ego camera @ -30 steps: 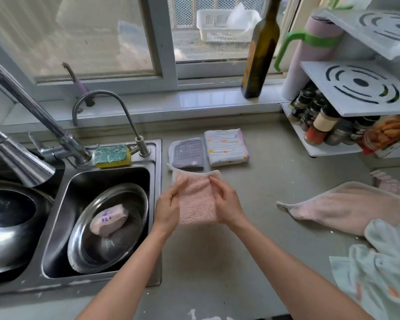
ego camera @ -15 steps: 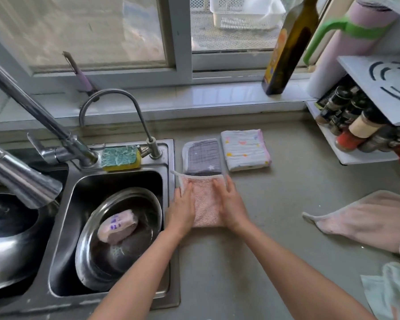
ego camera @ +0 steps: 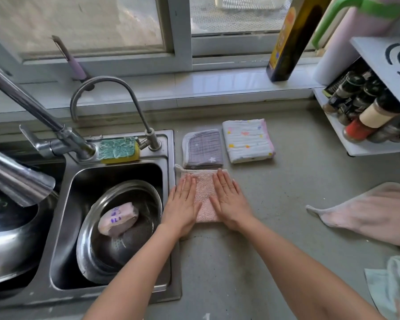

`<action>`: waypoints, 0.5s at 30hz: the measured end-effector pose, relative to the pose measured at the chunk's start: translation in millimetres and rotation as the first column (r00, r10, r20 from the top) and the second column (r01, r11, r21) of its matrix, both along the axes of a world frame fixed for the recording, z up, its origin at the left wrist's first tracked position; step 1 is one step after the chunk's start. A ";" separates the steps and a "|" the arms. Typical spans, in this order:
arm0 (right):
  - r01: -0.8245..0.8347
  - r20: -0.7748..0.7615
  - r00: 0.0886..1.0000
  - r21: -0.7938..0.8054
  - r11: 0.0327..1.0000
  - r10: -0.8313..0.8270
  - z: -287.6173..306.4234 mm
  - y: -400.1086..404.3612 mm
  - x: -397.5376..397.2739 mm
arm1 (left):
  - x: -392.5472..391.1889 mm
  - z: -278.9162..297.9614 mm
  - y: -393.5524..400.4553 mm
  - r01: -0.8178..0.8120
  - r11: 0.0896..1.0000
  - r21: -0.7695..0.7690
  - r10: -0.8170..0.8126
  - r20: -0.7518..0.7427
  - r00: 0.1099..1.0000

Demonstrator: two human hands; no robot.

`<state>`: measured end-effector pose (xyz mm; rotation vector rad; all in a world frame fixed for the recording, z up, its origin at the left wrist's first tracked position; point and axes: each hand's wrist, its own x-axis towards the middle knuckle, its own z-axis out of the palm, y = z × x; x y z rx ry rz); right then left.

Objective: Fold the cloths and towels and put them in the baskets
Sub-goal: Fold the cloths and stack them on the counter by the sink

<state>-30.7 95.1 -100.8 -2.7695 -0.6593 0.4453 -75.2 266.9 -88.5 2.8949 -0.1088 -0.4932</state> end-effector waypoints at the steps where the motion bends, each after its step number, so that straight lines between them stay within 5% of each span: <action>1: -0.010 -0.015 1.000 -0.022 1.000 0.009 -0.3 0.0 1.4 | 0.8 2.5 0.3 0.008 1.000 0.019 -0.007 -0.020 1.000; 5: -0.062 -0.102 0.993 -0.051 0.997 0.056 11.8 -1.9 7.5 | 6.8 24.1 -0.9 0.052 0.991 0.122 -0.034 -0.144 0.989; 8: -0.088 -0.007 0.996 0.096 0.991 0.089 35.1 -20.2 1.7 | 18.8 60.5 -12.8 0.076 0.980 0.184 -0.039 -0.199 0.979; 12: 0.122 0.030 0.990 0.281 0.952 -0.135 60.5 -83.0 -15.2 | 30.3 106.4 -56.1 0.213 0.966 0.144 -0.191 -0.151 0.970; 15: 0.288 0.027 0.954 0.194 0.938 -0.299 78.9 -155.0 -5.1 | 36.7 119.7 -115.6 0.287 0.958 0.012 -0.283 -0.139 0.949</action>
